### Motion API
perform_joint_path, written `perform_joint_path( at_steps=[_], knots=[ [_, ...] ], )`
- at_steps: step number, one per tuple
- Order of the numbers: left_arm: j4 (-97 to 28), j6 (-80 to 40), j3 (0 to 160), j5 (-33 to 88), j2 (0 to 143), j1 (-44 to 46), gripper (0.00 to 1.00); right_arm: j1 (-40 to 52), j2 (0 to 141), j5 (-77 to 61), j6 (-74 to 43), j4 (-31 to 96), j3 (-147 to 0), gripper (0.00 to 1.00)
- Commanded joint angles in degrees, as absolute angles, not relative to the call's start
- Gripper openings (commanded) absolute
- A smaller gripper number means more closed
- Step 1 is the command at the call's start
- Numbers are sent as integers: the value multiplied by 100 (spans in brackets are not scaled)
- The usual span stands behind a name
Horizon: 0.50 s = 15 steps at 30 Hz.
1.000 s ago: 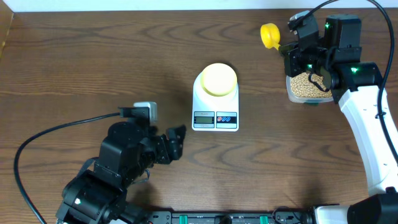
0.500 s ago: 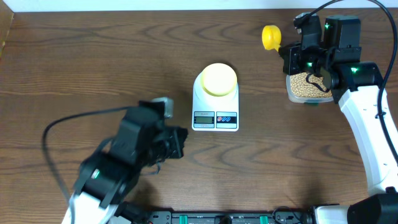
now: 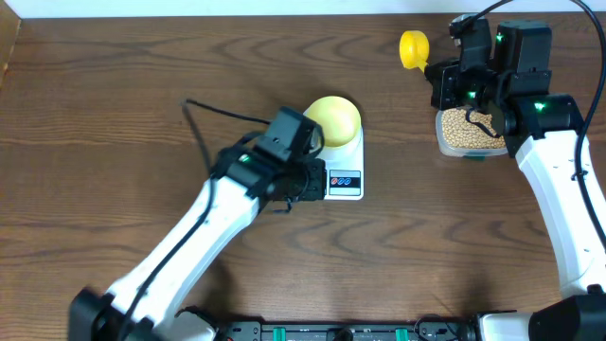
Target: Scoop item into bowl and weigh 50g on scale
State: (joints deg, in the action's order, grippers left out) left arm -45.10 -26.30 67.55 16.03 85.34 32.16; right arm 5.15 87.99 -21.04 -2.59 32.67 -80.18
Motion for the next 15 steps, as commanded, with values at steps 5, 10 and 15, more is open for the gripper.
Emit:
perform_joint_path(
  at_steps=[5, 10, 15],
  knots=[
    [-3986, -2235, 6794, 1321, 9347, 3223, 7, 497, 8766, -2112, -311, 3295, -8040, 2],
    [-3695, -1905, 6757, 1321, 9570, 3223, 7, 495, 8766, -2112, -301, 3304, -8040, 2],
    [-3747, -1785, 6757, 1326, 9164, 3223, 7, 491, 8766, -2029, -119, 3391, -8040, 2]
  ],
)
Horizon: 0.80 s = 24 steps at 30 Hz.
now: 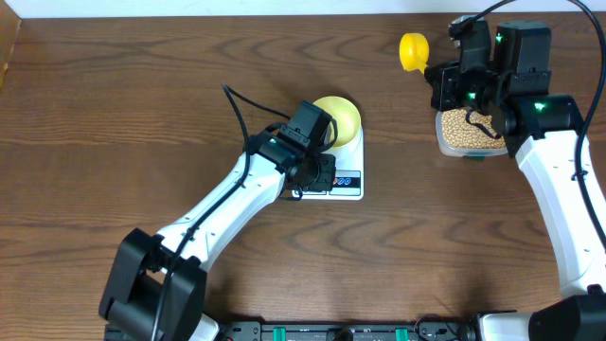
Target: Scoop item into bowl and weigh 50g on scale
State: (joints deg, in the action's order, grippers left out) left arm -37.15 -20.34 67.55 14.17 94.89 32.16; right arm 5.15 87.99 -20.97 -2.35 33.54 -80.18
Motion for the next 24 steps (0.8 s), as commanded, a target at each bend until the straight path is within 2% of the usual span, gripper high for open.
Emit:
perform_joint_path(
  at_steps=[1, 6, 10, 15, 24],
  knots=[
    [-3767, -1763, 6757, 1326, 9035, 3223, 7, 491, 8766, -1951, -119, 3406, -8040, 1],
    [-3741, -1653, 6523, 1326, 8329, 3223, 7, 491, 8766, -1809, -119, 3461, -8040, 1],
    [-2969, -1712, 5848, 1498, 8095, 3223, 7, 491, 8766, -1811, -119, 3492, -8040, 1],
    [-2121, -1868, 5474, 1496, 8302, 3223, 7, 491, 8766, -1813, -121, 3452, -8040, 1],
    [-1590, -1868, 5474, 1520, 8921, 3225, 7, 491, 8766, -1813, -121, 3498, -8040, 1]
  ],
)
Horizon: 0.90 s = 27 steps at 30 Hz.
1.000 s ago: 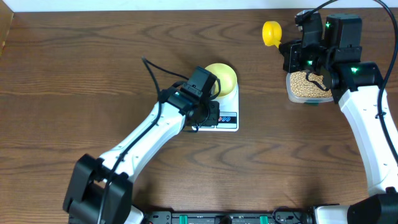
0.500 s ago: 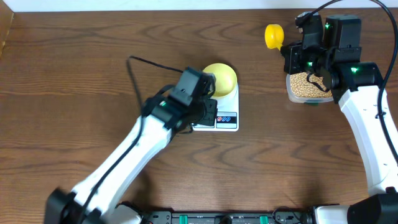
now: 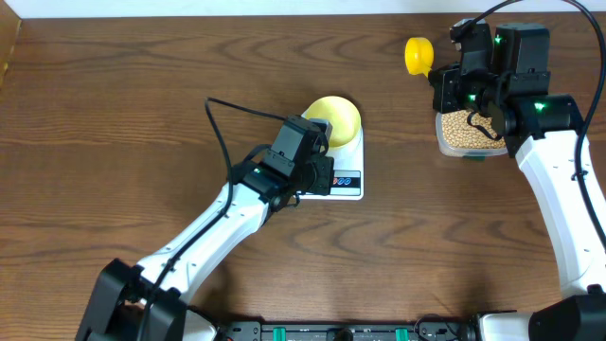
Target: Scoop item into bowl and weigh 50g on scale
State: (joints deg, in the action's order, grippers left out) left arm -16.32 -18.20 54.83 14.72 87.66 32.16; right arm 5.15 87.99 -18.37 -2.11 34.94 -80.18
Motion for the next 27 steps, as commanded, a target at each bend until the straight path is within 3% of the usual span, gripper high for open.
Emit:
perform_joint_path(
  at_steps=[1, 11, 27],
  knots=[
    [-1575, -1865, 5474, 1566, 8976, 3225, 7, 491, 8766, -1813, -121, 3496, -8040, 1],
    [-862, -1809, 5470, 1577, 9651, 3459, 7, 491, 8766, -1811, -121, 3507, -8040, 1],
    [-1041, -1802, 5459, 681, 9902, 3483, 7, 491, 8766, -1813, -123, 3559, -8040, 1]
  ],
)
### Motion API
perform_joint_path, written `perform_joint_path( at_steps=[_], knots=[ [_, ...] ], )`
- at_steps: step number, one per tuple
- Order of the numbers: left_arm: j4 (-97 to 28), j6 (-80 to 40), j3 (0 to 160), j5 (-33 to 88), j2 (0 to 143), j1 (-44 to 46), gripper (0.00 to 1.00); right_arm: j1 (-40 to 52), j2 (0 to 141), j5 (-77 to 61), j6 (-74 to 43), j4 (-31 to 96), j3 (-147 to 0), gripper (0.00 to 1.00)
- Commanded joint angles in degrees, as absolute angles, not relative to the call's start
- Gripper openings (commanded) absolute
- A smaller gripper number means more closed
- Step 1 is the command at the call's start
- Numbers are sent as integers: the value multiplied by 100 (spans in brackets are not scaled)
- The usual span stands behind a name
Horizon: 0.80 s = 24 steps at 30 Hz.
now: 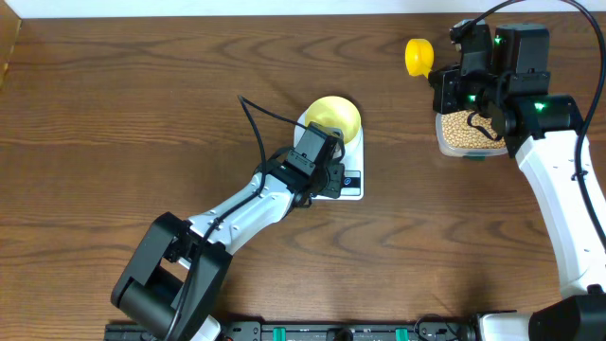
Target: Scoop item into bowl and weigh 50g on scale
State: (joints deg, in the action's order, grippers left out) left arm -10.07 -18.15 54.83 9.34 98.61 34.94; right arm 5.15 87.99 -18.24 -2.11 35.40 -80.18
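Note:
A yellow bowl (334,116) sits on the white scale (352,157) in the middle of the table. My left gripper (330,176) hangs low over the scale's front left corner, beside the display; the wrist hides its fingers. At the back right stands a clear container of beans (461,130). My right gripper (438,78) hovers over that container's far edge. It holds a yellow scoop (417,55) by the handle, with the cup sticking out to the left, beyond the container.
The left arm's black cable (258,121) loops up over the table left of the scale. The right arm (559,180) runs down the right edge. Bare brown wood (123,104) lies to the left and front.
The left arm's elbow has swung in and the wrist has shifted a little right, closer to the scale's display. The right arm, scoop, bowl and container are where they were.
The left gripper was at the scale's left front edge, and the scoop's cup was tilted. It then stood closer to the bowl, then back at the front left corner, and the scoop had turned level. Now the left gripper is by the display.

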Motion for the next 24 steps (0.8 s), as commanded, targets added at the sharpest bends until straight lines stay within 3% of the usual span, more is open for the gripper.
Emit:
perform_joint_path(
  at_steps=[1, 24],
  knots=[
    [-1059, -1802, 5459, 681, 9902, 3487, 7, 491, 8766, -1813, -123, 3562, -8040, 1],
    [-1083, -1804, 5454, 336, 10160, 3732, 7, 491, 8766, -1813, -123, 3588, -8040, 1]
  ],
)
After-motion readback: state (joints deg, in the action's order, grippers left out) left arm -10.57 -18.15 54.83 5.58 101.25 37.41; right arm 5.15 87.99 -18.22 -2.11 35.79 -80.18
